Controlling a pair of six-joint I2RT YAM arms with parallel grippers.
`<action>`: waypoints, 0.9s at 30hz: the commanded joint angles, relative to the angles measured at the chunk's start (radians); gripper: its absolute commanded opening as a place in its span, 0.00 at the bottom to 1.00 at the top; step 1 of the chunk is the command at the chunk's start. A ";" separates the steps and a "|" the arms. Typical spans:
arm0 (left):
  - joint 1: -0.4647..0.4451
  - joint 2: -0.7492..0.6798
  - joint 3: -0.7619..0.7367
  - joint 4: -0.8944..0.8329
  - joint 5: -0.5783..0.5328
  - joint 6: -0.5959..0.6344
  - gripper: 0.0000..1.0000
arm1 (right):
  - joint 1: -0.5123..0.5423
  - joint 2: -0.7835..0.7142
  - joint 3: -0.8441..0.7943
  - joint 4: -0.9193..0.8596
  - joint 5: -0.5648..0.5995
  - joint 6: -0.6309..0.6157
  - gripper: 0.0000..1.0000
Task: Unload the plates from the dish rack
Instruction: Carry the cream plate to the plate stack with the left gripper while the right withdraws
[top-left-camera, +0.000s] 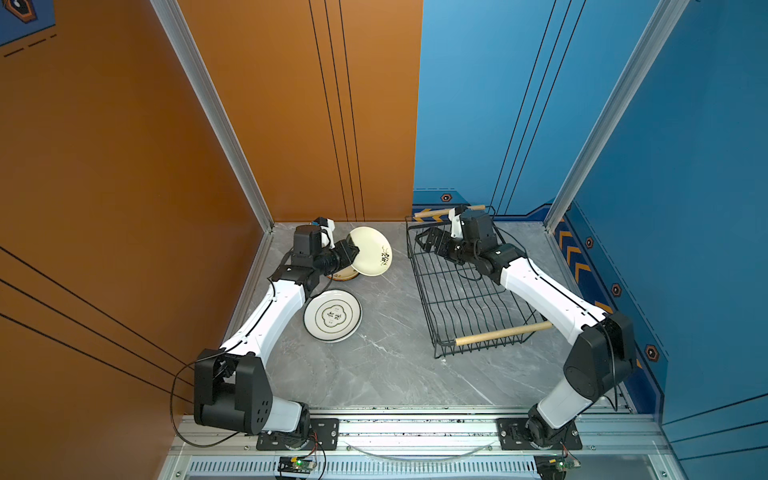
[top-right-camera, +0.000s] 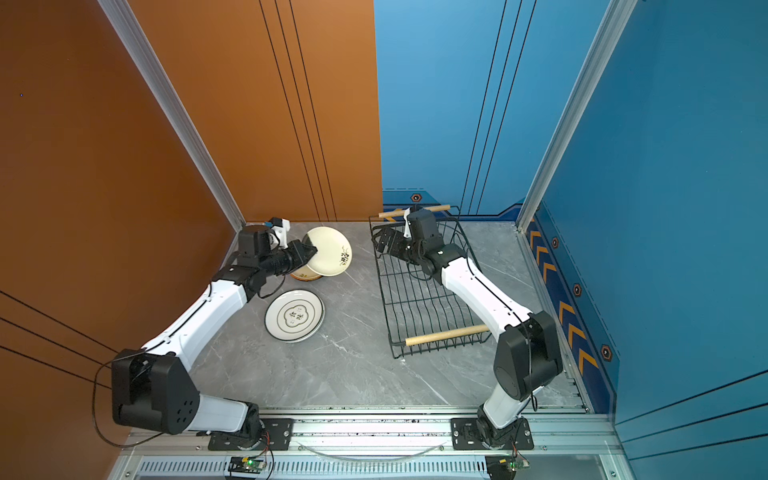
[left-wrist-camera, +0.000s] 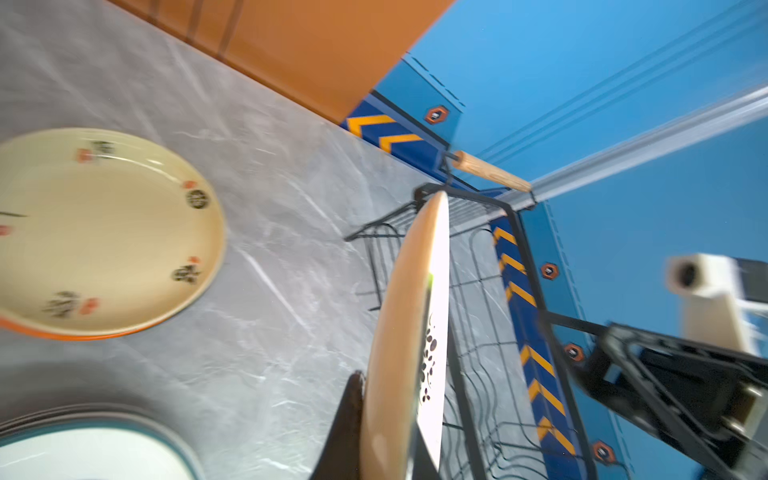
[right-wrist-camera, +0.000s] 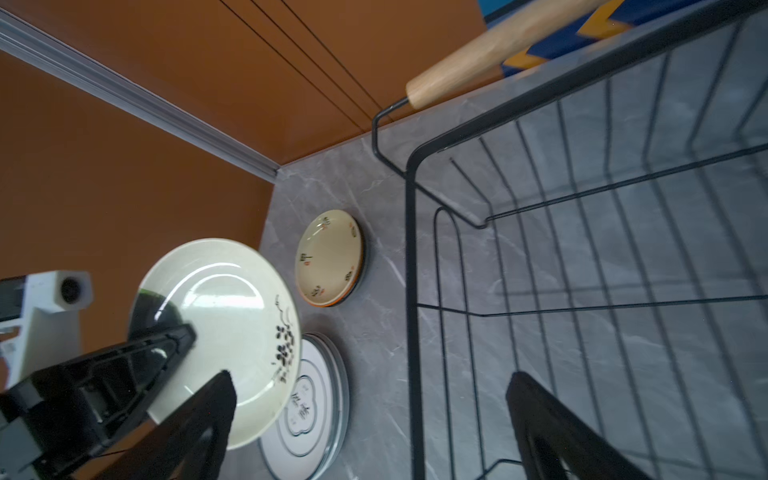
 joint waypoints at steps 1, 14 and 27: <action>0.058 -0.017 0.054 -0.159 -0.118 0.051 0.00 | 0.026 -0.044 0.059 -0.325 0.335 -0.243 1.00; 0.168 0.197 0.225 -0.237 -0.267 0.074 0.00 | 0.027 -0.112 0.018 -0.455 0.703 -0.427 1.00; 0.173 0.465 0.428 -0.303 -0.305 0.095 0.00 | -0.008 -0.105 -0.062 -0.436 0.523 -0.441 1.00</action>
